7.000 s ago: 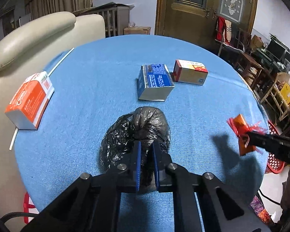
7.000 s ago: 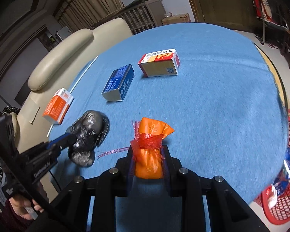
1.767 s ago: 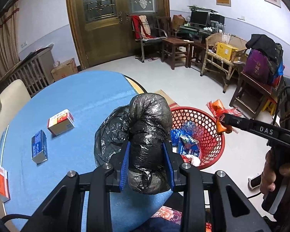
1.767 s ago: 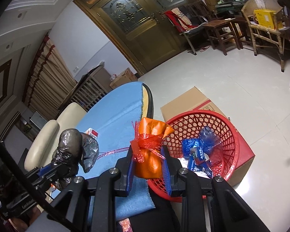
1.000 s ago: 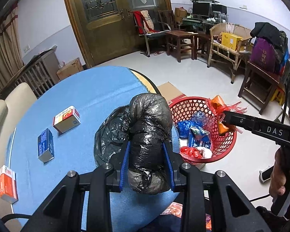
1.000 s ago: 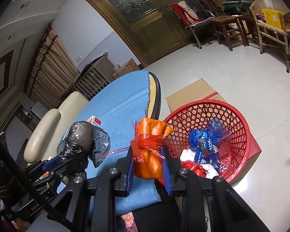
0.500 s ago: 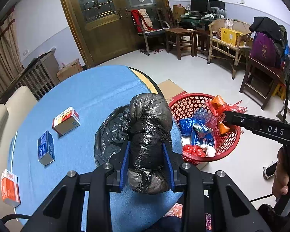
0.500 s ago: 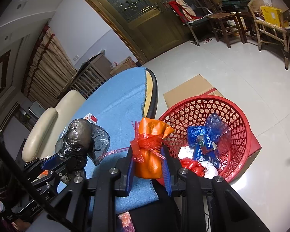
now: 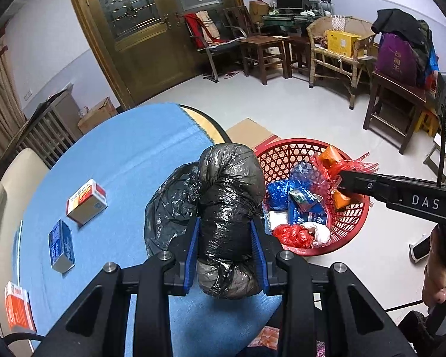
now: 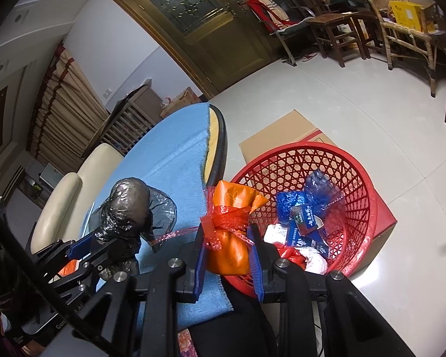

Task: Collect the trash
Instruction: 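Carry the black bag and orange bag over the red basket with both tools, then open both tools over the basket to drop the black and orange bags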

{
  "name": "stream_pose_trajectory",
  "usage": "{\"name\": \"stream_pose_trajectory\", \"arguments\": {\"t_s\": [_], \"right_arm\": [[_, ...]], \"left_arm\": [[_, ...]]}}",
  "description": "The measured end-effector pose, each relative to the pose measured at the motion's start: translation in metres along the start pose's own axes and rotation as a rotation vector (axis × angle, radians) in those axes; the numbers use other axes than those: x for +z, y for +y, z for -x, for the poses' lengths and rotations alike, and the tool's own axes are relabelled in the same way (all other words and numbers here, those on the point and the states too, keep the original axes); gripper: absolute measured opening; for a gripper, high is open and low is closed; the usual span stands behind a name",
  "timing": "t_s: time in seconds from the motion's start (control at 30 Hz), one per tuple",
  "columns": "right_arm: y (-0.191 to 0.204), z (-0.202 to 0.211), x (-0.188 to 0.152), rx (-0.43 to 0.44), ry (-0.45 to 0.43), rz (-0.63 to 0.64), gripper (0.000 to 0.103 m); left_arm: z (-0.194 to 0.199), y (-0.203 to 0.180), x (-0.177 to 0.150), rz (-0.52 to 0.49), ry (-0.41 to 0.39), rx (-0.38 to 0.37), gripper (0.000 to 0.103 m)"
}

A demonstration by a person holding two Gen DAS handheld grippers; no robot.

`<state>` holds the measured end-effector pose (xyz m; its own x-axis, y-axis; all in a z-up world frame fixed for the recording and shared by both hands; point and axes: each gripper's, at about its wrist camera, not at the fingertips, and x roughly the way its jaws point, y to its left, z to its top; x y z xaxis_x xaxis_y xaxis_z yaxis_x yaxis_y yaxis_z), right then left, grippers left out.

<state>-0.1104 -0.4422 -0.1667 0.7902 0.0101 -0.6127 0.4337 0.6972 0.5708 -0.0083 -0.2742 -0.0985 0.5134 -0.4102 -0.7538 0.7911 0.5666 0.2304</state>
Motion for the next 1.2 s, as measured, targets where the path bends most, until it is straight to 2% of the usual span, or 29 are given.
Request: {"name": "stream_pose_trajectory", "arguments": {"t_s": [0.47,0.77,0.93,1.1,1.2], "right_arm": [[-0.029,0.001,0.003,-0.028,-0.008,-0.067,0.027],[-0.052,0.001,0.006,-0.071,-0.006,-0.125,0.029],[-0.064,0.001,0.007,-0.075,0.002,-0.165,0.030],[-0.067,0.002,0.008,-0.077,0.003,-0.172,0.030],[-0.065,0.001,0.009,-0.077,0.003,-0.170,0.030]], "left_arm": [[-0.021,-0.017,0.011,-0.060,0.034,-0.033,0.035],[-0.040,-0.023,0.018,-0.030,0.096,-0.212,0.035],[-0.047,-0.030,0.021,-0.025,0.108,-0.250,0.037],[-0.050,-0.031,0.021,-0.027,0.112,-0.253,0.051],[-0.050,-0.028,0.019,-0.026,0.110,-0.248,0.051]]}}
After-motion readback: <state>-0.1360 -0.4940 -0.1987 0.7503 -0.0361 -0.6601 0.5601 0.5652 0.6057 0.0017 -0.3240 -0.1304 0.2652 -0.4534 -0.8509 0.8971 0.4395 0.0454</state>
